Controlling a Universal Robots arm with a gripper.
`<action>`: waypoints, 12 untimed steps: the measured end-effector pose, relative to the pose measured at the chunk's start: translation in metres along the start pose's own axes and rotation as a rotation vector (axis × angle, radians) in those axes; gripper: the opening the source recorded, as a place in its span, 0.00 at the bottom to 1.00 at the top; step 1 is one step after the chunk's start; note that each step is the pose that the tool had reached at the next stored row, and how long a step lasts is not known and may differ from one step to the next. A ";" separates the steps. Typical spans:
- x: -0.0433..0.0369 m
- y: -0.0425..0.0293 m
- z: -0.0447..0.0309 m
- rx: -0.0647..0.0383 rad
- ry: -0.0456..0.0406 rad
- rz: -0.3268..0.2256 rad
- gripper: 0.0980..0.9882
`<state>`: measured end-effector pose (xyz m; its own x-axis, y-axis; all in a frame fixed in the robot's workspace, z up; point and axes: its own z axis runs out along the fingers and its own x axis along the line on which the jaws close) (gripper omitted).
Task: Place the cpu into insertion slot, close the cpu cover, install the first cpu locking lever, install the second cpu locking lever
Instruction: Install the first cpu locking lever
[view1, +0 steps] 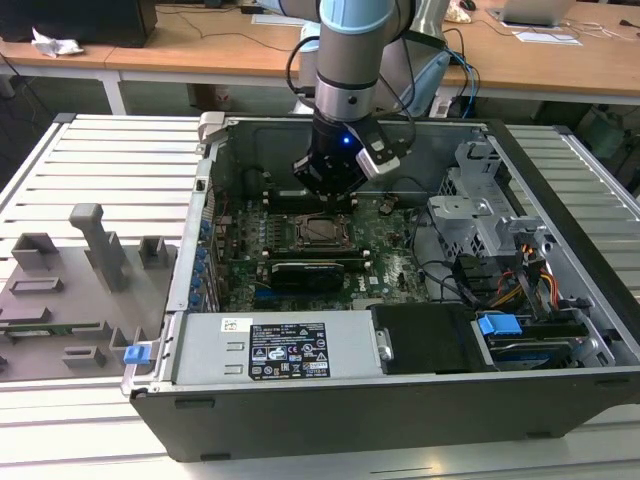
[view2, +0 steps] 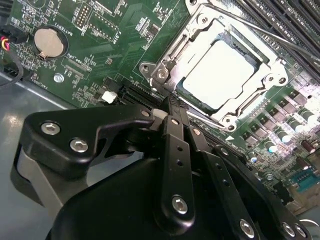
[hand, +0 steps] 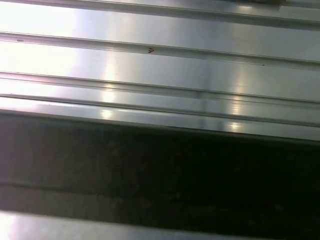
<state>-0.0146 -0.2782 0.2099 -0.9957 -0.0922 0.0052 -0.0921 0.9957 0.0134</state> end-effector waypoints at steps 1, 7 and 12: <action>-0.0003 0.0000 0.0006 0.003 0.0009 0.000 0.01; -0.0014 0.0000 0.0044 0.025 0.0069 0.000 0.01; -0.0033 0.0007 0.0079 0.041 0.0135 0.000 0.01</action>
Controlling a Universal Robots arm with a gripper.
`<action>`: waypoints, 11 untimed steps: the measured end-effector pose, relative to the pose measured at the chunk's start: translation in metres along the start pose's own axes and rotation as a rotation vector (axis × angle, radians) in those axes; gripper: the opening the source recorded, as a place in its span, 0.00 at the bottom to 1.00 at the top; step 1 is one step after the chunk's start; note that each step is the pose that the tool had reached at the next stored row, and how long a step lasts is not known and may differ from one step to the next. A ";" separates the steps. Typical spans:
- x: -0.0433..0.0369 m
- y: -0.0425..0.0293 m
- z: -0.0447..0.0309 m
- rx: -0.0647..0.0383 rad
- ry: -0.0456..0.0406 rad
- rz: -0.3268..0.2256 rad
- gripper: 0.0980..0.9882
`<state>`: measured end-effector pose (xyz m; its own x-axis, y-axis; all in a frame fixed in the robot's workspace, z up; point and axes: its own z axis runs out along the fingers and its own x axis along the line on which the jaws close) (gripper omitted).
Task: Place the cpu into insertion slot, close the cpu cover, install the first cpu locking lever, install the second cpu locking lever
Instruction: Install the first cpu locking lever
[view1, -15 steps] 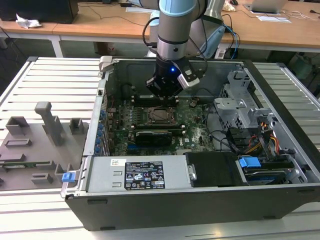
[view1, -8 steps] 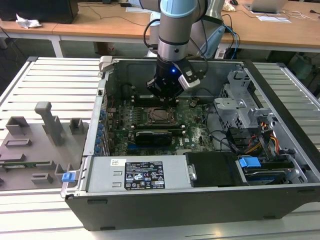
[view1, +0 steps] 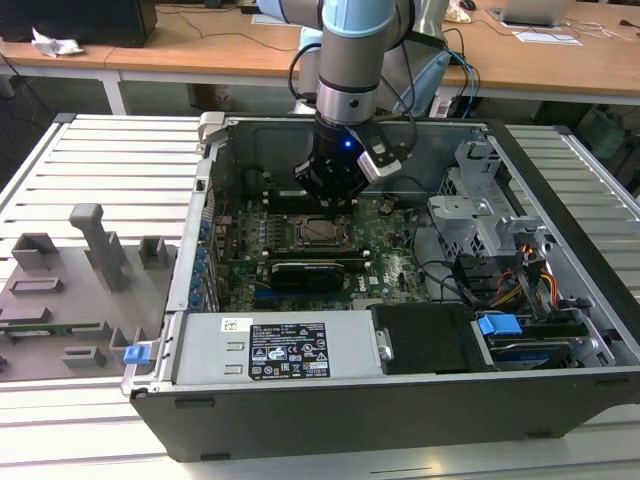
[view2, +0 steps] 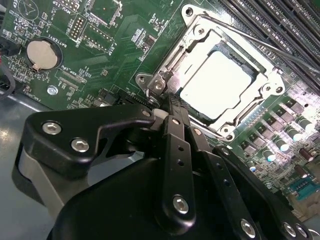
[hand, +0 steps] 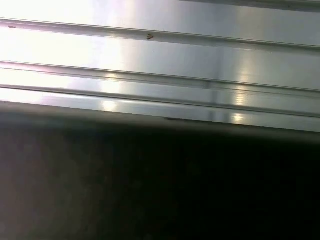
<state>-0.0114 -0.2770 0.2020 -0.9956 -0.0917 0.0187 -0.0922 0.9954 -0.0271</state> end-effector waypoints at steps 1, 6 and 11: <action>-0.0005 0.0003 0.0006 0.000 0.0010 0.000 0.01; -0.0023 0.0011 0.0010 -0.009 0.0018 -0.002 0.01; -0.0024 0.0012 0.0010 -0.026 0.0012 -0.003 0.01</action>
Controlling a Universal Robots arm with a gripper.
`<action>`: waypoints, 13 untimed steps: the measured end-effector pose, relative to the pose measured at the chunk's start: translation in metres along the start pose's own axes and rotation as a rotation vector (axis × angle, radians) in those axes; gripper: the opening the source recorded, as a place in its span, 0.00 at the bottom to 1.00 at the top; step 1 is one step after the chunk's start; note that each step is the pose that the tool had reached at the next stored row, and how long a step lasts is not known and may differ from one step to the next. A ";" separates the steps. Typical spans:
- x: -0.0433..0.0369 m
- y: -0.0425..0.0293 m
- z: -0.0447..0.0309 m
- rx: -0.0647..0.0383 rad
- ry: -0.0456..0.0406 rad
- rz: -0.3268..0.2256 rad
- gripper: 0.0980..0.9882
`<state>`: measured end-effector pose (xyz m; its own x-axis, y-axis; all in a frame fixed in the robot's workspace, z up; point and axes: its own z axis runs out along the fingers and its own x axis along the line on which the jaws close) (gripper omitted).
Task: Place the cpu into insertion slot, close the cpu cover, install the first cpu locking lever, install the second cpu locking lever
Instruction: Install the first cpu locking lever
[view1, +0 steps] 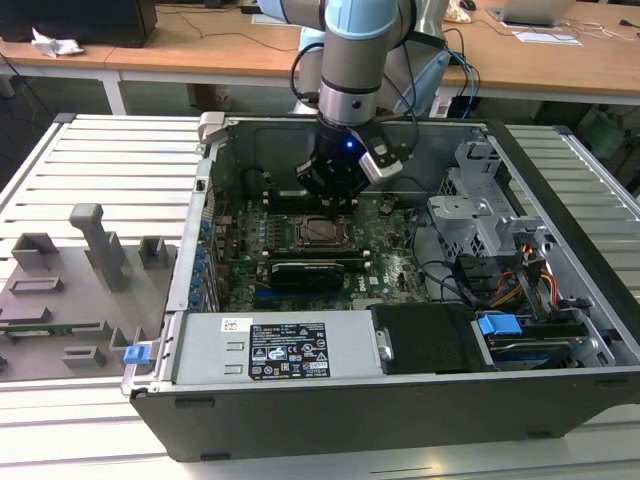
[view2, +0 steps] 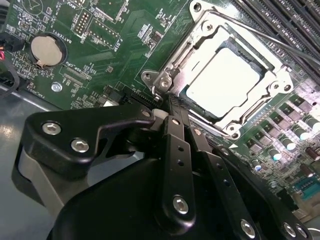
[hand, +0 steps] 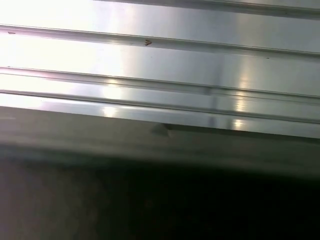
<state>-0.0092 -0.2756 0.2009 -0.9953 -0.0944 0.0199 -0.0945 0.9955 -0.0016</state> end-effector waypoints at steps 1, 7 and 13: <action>0.0000 0.0000 -0.0001 -0.003 -0.0003 0.000 0.01; 0.0001 0.0000 -0.0078 -0.005 -0.0005 0.000 0.01; 0.0004 -0.0016 -0.0129 -0.005 -0.0004 0.000 0.01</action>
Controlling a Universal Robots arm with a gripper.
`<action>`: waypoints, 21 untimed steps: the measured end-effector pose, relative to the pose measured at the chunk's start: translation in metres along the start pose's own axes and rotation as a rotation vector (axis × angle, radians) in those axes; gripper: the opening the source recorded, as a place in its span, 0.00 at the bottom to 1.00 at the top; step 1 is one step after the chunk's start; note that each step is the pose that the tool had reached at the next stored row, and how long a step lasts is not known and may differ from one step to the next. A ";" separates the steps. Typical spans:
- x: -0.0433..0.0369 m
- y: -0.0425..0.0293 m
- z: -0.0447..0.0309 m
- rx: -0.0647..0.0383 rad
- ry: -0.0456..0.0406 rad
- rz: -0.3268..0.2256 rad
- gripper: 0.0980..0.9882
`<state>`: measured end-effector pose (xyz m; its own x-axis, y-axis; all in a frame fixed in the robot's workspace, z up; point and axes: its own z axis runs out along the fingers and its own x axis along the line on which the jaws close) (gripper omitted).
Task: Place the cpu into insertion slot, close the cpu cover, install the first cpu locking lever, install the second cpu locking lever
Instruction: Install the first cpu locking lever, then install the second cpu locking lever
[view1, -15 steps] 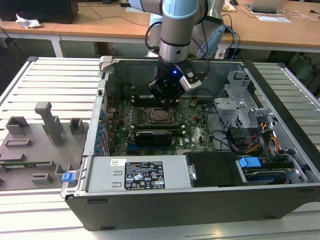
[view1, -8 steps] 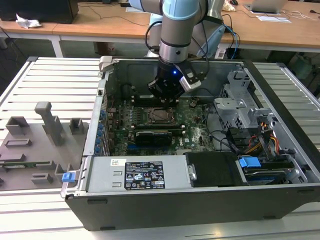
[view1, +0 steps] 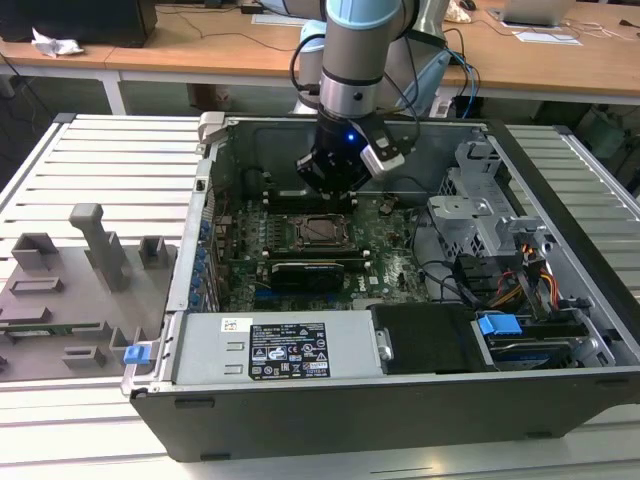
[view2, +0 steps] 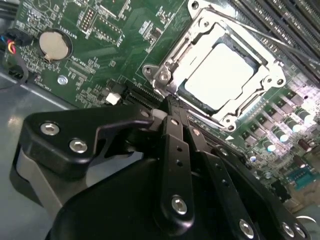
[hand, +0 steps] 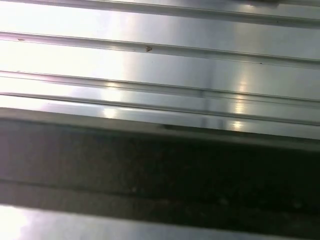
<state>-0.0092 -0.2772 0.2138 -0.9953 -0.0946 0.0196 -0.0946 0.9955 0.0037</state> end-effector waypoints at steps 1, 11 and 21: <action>0.0000 -0.0003 0.0000 0.000 0.0000 0.000 0.01; 0.0004 -0.0042 0.0000 0.000 0.0000 0.000 0.01; 0.0009 -0.0092 0.0000 0.000 0.0000 0.000 0.01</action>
<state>-0.0092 -0.2864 0.2138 -0.9953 -0.0946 0.0196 -0.0945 0.9955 0.0036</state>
